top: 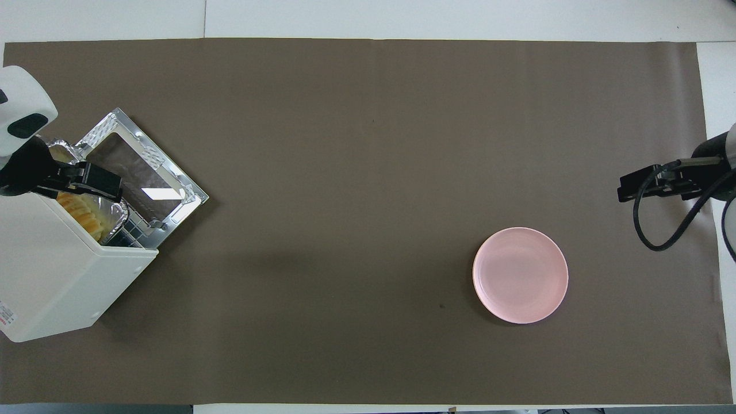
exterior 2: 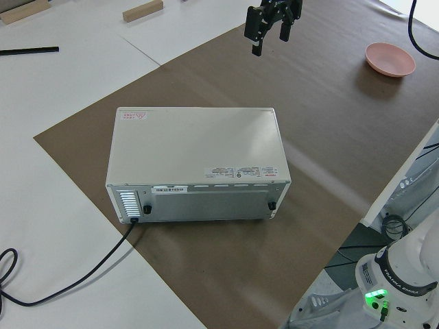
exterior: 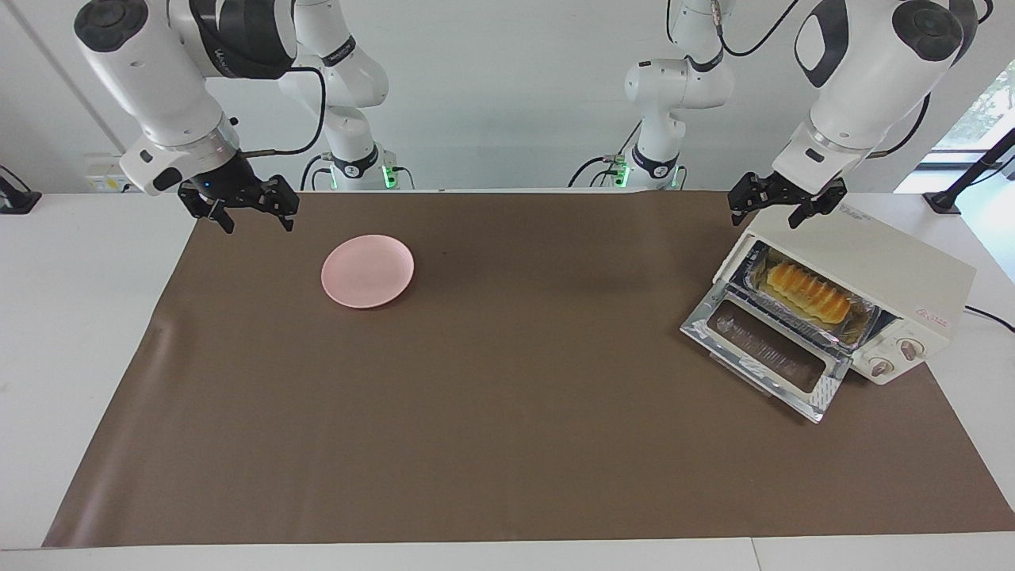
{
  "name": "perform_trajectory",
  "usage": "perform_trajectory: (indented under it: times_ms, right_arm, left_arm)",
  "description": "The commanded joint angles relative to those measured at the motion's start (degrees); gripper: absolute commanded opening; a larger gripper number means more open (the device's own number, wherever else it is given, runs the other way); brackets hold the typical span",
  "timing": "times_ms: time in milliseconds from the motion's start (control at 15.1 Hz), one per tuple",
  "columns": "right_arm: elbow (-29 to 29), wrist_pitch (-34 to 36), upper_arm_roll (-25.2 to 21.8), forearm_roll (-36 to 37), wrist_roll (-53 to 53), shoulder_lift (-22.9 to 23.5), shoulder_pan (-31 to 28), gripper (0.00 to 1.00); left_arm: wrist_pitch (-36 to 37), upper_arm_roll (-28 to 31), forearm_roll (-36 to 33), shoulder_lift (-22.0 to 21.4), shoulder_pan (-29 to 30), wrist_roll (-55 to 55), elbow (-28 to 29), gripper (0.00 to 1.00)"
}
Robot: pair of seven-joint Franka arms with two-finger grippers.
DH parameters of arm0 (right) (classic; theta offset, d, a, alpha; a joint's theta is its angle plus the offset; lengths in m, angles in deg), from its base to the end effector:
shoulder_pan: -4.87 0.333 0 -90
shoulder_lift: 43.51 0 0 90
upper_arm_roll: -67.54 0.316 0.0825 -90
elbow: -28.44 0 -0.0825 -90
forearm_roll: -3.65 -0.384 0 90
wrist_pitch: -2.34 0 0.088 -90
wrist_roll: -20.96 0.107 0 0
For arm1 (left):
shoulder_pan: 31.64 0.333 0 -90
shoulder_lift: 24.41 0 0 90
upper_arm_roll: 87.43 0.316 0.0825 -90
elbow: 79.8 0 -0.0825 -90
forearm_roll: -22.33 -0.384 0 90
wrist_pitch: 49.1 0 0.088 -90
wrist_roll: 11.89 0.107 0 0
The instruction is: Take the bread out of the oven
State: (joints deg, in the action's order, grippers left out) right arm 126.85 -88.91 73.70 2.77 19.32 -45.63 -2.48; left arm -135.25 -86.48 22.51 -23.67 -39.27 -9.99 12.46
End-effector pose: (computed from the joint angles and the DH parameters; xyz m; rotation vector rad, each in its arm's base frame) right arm 0.5397 -0.0087 0.5773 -3.1250 -0.0103 0.1374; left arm 0.5452 -0.0643 0.5935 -3.1251 0.2345 0.1876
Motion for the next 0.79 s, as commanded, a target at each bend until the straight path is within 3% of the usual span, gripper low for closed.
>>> perform_trajectory:
  times_ms: [0, 728]
  right_arm:
    - [0.90, -0.24, 0.52, 0.80, -1.52, -0.87, -0.83, 1.00]
    - [0.90, -0.24, 0.52, 0.80, -1.52, -0.96, -0.83, 1.00]
  left_arm:
    - [-0.60, -0.33, -0.27, 0.32, 0.59, 0.83, -0.32, 1.00]
    - [-0.33, 0.02, -0.71, -1.18, 3.40, -1.54, 0.65, 1.00]
